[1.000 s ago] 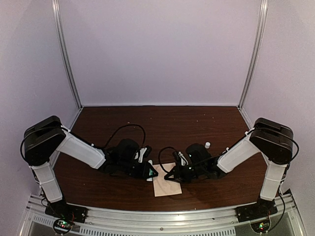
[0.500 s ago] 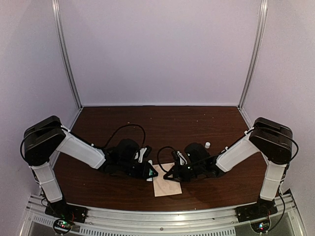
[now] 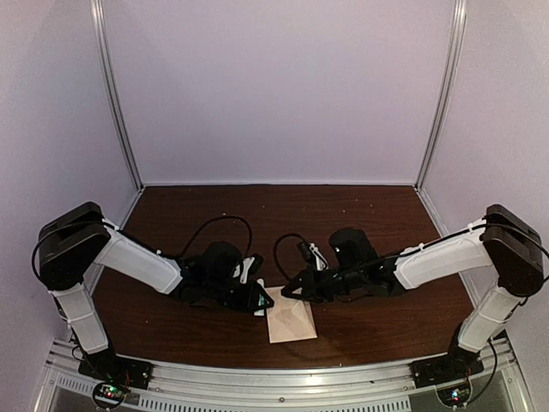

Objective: Place the letter into the envelope and seal it
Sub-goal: Press the envelope flap on the envelope.

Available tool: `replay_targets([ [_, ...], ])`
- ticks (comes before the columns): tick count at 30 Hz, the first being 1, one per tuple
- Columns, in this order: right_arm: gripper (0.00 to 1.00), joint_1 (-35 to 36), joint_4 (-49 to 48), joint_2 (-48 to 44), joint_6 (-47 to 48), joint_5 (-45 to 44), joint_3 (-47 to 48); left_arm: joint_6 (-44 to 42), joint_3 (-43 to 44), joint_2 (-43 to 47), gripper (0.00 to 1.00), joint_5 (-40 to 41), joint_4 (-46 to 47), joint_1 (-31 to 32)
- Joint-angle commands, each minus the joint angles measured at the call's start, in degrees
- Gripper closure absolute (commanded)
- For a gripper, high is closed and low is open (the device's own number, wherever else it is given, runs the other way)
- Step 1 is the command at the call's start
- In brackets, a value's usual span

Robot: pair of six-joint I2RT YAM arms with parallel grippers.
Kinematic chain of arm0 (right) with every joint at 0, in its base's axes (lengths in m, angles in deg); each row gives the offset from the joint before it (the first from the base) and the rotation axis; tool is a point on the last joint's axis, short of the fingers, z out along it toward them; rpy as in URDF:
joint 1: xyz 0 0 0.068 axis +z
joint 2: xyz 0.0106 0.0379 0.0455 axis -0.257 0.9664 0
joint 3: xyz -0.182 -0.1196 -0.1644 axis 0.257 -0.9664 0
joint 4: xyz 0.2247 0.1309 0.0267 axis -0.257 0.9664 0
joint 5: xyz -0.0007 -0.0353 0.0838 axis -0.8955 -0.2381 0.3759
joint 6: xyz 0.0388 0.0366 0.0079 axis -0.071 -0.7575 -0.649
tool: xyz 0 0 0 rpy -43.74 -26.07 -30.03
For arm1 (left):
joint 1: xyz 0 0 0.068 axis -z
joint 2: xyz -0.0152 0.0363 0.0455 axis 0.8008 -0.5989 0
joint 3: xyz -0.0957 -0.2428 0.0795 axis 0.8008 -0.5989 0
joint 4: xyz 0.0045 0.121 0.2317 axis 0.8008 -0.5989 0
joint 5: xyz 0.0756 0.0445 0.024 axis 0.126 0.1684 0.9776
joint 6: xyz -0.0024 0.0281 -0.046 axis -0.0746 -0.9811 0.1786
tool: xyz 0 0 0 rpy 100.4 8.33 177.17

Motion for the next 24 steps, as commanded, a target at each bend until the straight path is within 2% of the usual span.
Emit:
replay_targets([
  [1, 0.82, 0.05, 11.10, -6.29, 6.87, -3.88, 3.83, -0.16, 0.09, 1.69, 1.00, 0.87, 0.62, -0.26],
  [17, 0.83, -2.85, 6.26, -16.00, 0.95, -9.77, -9.99, -0.26, -0.18, 2.13, 1.00, 0.66, 0.65, -0.26],
  [21, 0.84, -3.67, 6.02, -13.11, 1.22, -9.13, -11.22, -0.22, -0.01, 1.95, 1.00, 0.56, 0.65, -0.26],
  [24, 0.87, -3.69, 2.25, -9.28, 0.86, -6.08, -11.56, -0.31, 0.12, 1.86, 1.00, 0.55, 0.57, -0.26],
])
